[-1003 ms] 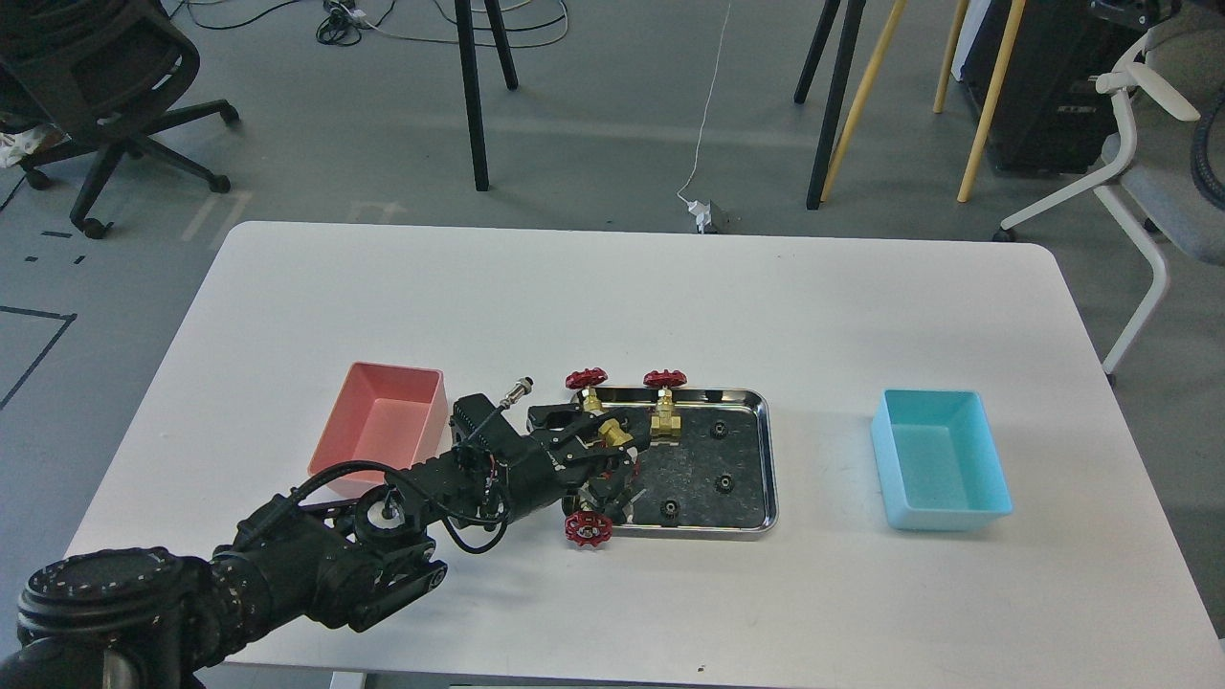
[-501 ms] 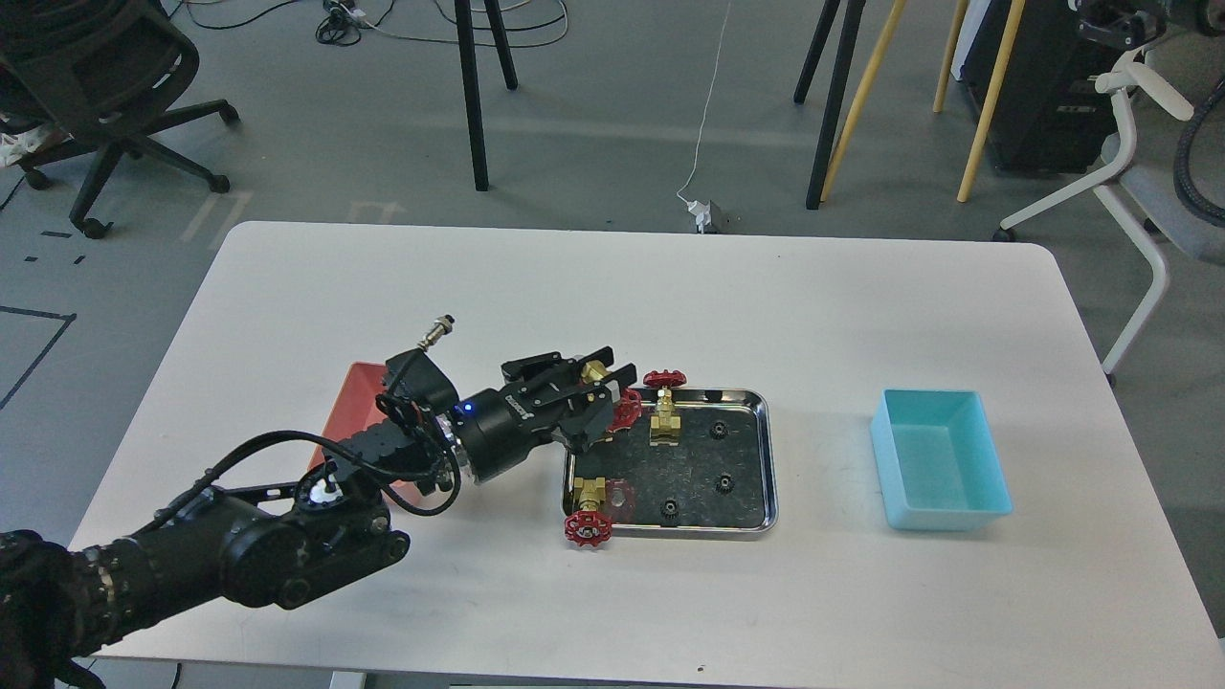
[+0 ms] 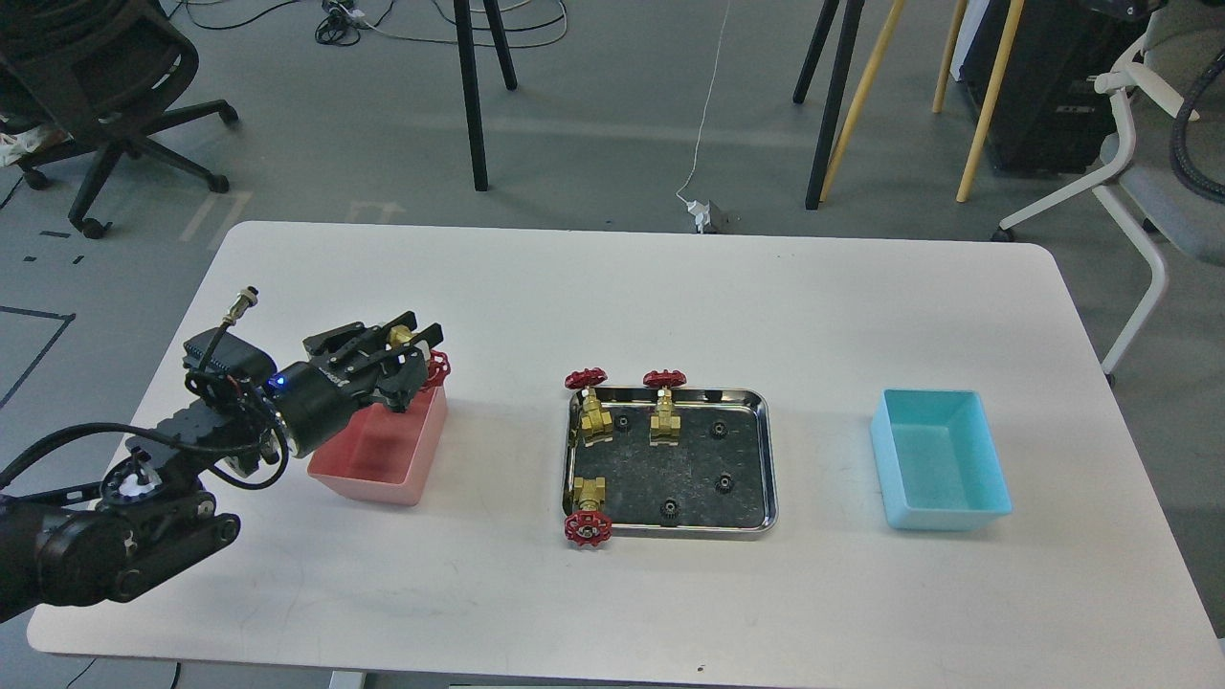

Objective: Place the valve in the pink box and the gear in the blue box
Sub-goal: 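Carry the valve with the left gripper over the pink box and release, then withdraw the left arm and bring the right gripper toward the tray, then lower the right gripper onto the tray and grasp the small gear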

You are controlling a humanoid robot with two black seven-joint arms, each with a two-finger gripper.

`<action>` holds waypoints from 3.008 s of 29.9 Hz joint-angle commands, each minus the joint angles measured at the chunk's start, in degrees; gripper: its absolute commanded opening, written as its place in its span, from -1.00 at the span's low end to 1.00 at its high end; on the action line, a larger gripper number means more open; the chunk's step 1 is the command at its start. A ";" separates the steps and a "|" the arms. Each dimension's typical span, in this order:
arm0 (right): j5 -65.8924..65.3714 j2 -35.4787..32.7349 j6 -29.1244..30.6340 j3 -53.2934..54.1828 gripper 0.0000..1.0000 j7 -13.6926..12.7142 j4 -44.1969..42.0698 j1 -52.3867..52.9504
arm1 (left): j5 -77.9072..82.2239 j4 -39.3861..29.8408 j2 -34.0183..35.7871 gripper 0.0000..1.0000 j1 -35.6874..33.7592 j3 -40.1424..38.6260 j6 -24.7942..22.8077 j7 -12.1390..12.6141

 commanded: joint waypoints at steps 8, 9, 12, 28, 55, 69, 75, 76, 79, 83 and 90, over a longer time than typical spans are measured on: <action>0.00 0.84 0.00 -0.03 0.98 0.00 -0.68 0.12 | -0.28 3.67 -0.19 -0.74 4.27 -0.05 0.01 -0.36; 0.00 0.84 0.00 -0.03 0.98 0.00 -0.68 0.29 | -0.36 3.67 -0.19 -0.71 4.63 -0.05 0.01 -0.36; 0.00 0.84 0.00 -0.03 0.98 0.00 -0.68 0.38 | -0.63 3.67 -0.80 -0.41 4.98 -0.22 0.01 -0.36; 0.00 1.72 -0.88 0.06 0.98 -0.18 -0.68 1.17 | -6.25 2.00 -2.48 0.88 0.50 -5.05 0.01 -0.18; -52.89 1.45 1.28 -22.52 0.98 12.04 41.94 -15.17 | -69.80 27.84 2.80 0.93 -48.28 -21.84 -55.99 10.54; -64.24 12.43 1.28 -33.68 0.97 13.01 39.75 -13.95 | -69.89 27.93 2.89 0.93 -50.48 -21.84 -54.80 10.63; -66.36 17.62 1.28 -36.06 0.88 13.18 32.55 -14.56 | -69.97 27.93 3.06 0.93 -51.27 -21.84 -53.39 10.63; -66.62 18.67 1.28 -36.15 0.84 13.18 31.76 -14.73 | -69.97 27.93 3.15 0.93 -51.36 -21.84 -53.31 10.63; -68.99 20.96 1.28 -36.15 0.76 13.36 29.03 -15.17 | -69.97 27.93 3.41 0.93 -51.62 -21.84 -53.31 10.63; -69.87 22.98 1.28 -36.33 0.63 13.80 26.66 -15.44 | -69.97 28.19 3.59 0.93 -51.62 -21.84 -53.31 10.63; -69.87 24.40 1.28 -39.49 0.58 13.80 26.65 -15.09 | -69.97 29.68 3.59 0.93 -51.71 -21.84 -53.39 10.63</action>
